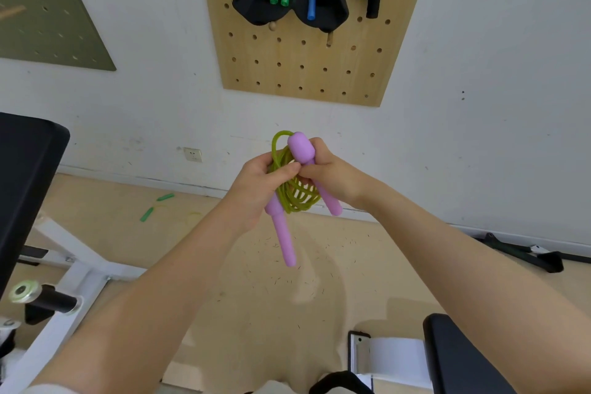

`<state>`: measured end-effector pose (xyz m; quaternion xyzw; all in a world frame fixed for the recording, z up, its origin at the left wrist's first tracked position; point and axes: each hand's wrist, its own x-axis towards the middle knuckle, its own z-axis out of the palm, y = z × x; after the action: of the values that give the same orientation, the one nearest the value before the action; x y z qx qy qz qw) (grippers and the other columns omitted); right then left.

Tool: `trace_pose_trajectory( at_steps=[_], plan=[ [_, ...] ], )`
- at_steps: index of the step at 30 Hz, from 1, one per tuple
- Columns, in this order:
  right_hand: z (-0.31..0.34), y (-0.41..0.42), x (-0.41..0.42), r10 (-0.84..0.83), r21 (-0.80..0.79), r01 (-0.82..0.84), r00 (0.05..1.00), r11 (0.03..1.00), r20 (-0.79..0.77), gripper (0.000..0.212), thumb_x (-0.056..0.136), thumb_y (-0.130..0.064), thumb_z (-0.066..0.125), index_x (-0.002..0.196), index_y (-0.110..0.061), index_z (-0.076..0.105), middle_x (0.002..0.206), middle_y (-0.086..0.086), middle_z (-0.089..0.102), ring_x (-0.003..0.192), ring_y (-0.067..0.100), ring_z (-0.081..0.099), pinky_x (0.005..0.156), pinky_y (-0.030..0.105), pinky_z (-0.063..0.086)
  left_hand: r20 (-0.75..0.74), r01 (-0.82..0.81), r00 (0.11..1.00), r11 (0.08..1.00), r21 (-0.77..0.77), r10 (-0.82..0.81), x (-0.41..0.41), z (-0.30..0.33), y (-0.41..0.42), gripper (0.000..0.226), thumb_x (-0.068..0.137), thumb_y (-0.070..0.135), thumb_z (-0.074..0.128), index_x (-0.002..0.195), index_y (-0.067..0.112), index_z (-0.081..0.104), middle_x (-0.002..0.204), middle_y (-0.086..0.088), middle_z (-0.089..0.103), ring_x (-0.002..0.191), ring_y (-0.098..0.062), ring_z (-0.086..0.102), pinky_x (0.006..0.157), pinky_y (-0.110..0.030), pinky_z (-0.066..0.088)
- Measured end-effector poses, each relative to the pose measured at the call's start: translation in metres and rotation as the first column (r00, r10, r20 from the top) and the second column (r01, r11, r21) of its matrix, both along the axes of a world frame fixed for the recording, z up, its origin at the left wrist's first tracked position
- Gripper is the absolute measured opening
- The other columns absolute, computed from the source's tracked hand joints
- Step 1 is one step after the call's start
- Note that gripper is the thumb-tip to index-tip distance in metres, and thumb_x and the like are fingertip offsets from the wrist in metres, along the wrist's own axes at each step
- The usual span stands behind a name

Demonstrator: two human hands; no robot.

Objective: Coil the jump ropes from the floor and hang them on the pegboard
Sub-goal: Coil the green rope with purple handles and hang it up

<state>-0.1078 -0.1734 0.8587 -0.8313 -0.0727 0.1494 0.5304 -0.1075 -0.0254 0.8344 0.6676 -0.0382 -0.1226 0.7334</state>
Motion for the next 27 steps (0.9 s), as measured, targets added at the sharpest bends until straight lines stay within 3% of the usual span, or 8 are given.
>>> trace_pose_trajectory(
  at_steps=[4, 7, 11, 17, 20, 23, 25, 27],
  plan=[
    [0.019, -0.013, 0.003, 0.084, -0.169, -0.087, 0.996, 0.982, -0.025, 0.025, 0.091, -0.019, 0.052, 0.112, -0.019, 0.04, 0.096, -0.001, 0.048, 0.086, 0.015, 0.046, 0.078, 0.031, 0.035, 0.069, -0.037, 0.997, 0.967, 0.25, 0.021, 0.005, -0.002, 0.006, 0.015, 0.087, 0.006, 0.058, 0.088, 0.018, 0.065, 0.076, 0.0, 0.06, 0.071, -0.012, 0.056, 0.067, -0.022, 0.045],
    [0.031, -0.019, 0.005, 0.118, -0.309, -0.109, 0.993, 0.945, 0.011, 0.023, 0.094, -0.02, 0.052, 0.111, -0.016, 0.038, 0.086, -0.004, 0.044, 0.071, 0.011, 0.041, 0.061, 0.024, 0.03, 0.184, -0.116, 0.983, 0.807, 0.579, 0.009, 0.01, -0.007, 0.009, 0.013, 0.082, 0.008, 0.058, 0.094, 0.012, 0.064, 0.071, 0.003, 0.056, 0.069, -0.017, 0.052, 0.063, -0.026, 0.041],
    [0.024, -0.015, 0.009, 0.18, -0.413, -0.126, 0.979, 0.902, 0.094, 0.023, 0.092, -0.023, 0.054, 0.104, -0.022, 0.034, 0.097, 0.004, 0.042, 0.086, 0.022, 0.041, 0.071, 0.029, 0.034, 0.209, -0.146, 0.978, 0.706, 0.693, -0.003, 0.014, -0.003, 0.009, 0.012, 0.077, 0.003, 0.057, 0.082, 0.013, 0.056, 0.063, 0.004, 0.049, 0.061, -0.016, 0.047, 0.051, -0.024, 0.033],
    [0.023, 0.003, 0.01, 0.156, -0.113, -0.131, 0.953, 0.985, 0.26, 0.026, 0.084, -0.004, 0.063, 0.103, -0.017, 0.049, 0.092, -0.011, 0.049, 0.081, 0.007, 0.043, 0.067, 0.01, 0.035, -0.05, -0.02, 0.998, 0.92, 0.392, 0.043, 0.018, -0.001, 0.012, 0.01, 0.08, -0.003, 0.052, 0.081, 0.003, 0.06, 0.066, -0.005, 0.05, 0.064, -0.017, 0.048, 0.057, -0.023, 0.037],
    [0.019, 0.011, 0.012, 0.081, 0.059, -0.097, 0.969, 0.993, 0.235, 0.028, 0.083, 0.002, 0.063, 0.104, -0.012, 0.051, 0.09, -0.009, 0.054, 0.079, 0.004, 0.051, 0.072, 0.012, 0.042, -0.087, 0.013, 0.996, 0.941, 0.339, 0.018, 0.024, 0.005, 0.013, 0.019, 0.076, 0.0, 0.054, 0.094, -0.003, 0.062, 0.073, -0.01, 0.055, 0.072, -0.021, 0.055, 0.073, -0.033, 0.043],
    [0.022, 0.02, 0.016, -0.012, 0.316, -0.027, 0.992, 0.948, 0.122, 0.026, 0.085, 0.005, 0.058, 0.105, -0.008, 0.049, 0.085, 0.0, 0.055, 0.069, 0.007, 0.059, 0.066, 0.02, 0.048, -0.1, 0.129, 0.99, 0.908, 0.399, -0.097, 0.022, 0.012, 0.008, 0.022, 0.078, -0.005, 0.052, 0.095, 0.001, 0.064, 0.074, -0.01, 0.06, 0.07, -0.021, 0.059, 0.073, -0.036, 0.05],
    [0.023, 0.024, 0.019, -0.038, 0.358, 0.005, 0.996, 0.934, 0.085, 0.028, 0.089, 0.001, 0.056, 0.113, -0.008, 0.048, 0.081, 0.0, 0.053, 0.066, 0.008, 0.054, 0.066, 0.025, 0.045, -0.089, 0.18, 0.983, 0.896, 0.406, -0.158, 0.018, 0.014, 0.003, 0.021, 0.078, -0.005, 0.053, 0.093, 0.002, 0.065, 0.079, -0.013, 0.063, 0.072, -0.022, 0.062, 0.074, -0.037, 0.053],
    [0.02, 0.025, 0.022, -0.046, 0.422, 0.004, 0.995, 0.907, 0.088, 0.035, 0.091, 0.001, 0.051, 0.124, -0.01, 0.045, 0.082, -0.003, 0.05, 0.071, 0.008, 0.05, 0.072, 0.027, 0.042, -0.097, 0.188, 0.982, 0.909, 0.371, -0.164, 0.015, 0.016, 0.002, 0.017, 0.081, -0.006, 0.051, 0.087, 0.004, 0.064, 0.076, -0.011, 0.062, 0.067, -0.018, 0.063, 0.063, -0.028, 0.053]
  ],
)
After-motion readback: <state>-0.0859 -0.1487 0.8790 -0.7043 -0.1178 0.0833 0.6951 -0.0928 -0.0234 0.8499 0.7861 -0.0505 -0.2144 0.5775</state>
